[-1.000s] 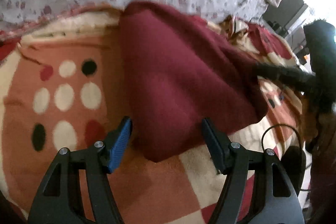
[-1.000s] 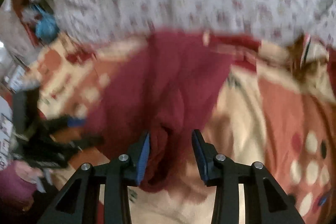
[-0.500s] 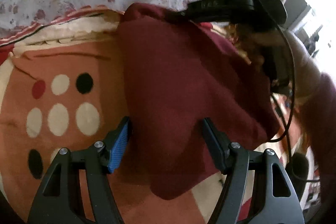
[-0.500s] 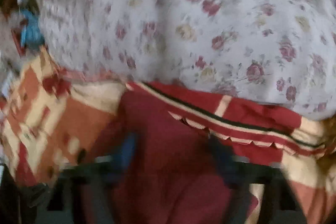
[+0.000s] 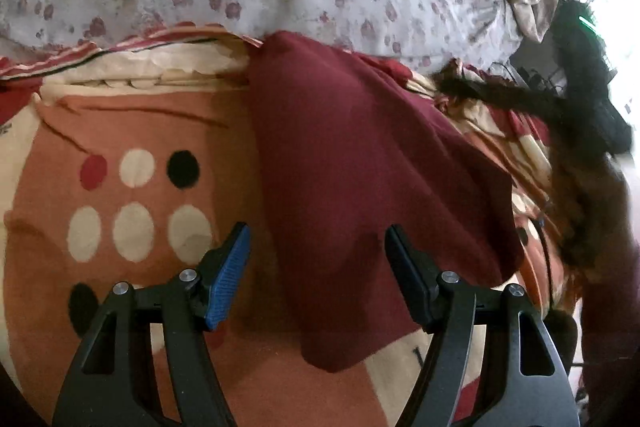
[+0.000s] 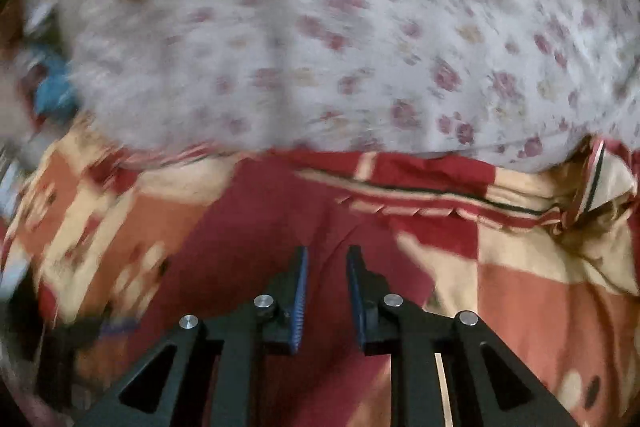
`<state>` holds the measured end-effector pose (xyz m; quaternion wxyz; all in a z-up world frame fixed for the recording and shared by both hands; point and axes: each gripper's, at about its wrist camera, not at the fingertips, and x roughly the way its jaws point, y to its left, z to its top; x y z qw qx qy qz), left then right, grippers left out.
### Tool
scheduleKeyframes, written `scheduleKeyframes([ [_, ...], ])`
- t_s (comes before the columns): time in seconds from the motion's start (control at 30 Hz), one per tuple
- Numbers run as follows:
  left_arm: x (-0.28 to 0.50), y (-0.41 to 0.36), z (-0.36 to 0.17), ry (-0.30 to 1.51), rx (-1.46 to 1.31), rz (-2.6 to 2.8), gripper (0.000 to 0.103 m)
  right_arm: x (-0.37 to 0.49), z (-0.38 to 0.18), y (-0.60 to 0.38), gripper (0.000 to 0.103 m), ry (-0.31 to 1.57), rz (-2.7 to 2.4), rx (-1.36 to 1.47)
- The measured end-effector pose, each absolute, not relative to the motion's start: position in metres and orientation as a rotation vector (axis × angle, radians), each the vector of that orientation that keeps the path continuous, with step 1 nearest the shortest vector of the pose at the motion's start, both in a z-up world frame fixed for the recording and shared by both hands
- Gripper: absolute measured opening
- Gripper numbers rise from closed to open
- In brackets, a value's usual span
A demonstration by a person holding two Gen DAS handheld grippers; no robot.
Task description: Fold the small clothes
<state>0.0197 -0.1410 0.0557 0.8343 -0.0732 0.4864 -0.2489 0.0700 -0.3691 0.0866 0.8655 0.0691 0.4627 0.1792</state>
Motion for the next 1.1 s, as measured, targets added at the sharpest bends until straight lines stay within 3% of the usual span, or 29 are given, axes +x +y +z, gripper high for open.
scheduleKeyframes([
  [0.2,0.019,-0.150,0.042,1.049,-0.122,-0.490,0.070,-0.004,0.051,-0.366,0.019,1.035,0.326,0.000],
  [0.37,0.011,-0.155,0.049,1.025,-0.077,-0.457,0.070,-0.025,0.057,-0.389,0.020,0.997,0.306,0.103],
  [0.43,0.008,-0.157,0.053,1.014,-0.060,-0.449,0.070,-0.031,0.073,-0.391,0.024,0.952,0.298,0.131],
  [0.5,0.006,-0.159,0.054,1.011,-0.047,-0.446,0.070,-0.037,0.082,-0.390,0.038,0.912,0.305,0.168],
  [0.57,0.004,-0.163,0.053,1.009,-0.032,-0.442,0.070,-0.038,0.082,-0.382,0.046,0.907,0.313,0.174],
  [0.7,0.003,-0.165,0.053,1.010,-0.022,-0.444,0.070,-0.042,0.045,-0.367,0.045,1.024,0.235,0.105],
  [0.83,0.003,-0.164,0.053,1.011,-0.020,-0.444,0.070,-0.043,0.039,-0.384,0.046,1.009,0.269,0.221],
  [0.97,0.010,-0.158,0.058,1.014,-0.048,-0.460,0.070,-0.042,0.051,-0.398,0.072,0.933,0.293,0.269],
  [1.1,0.028,-0.144,0.060,1.038,-0.195,-0.543,0.070,-0.031,0.056,-0.412,0.080,0.896,0.333,0.377],
])
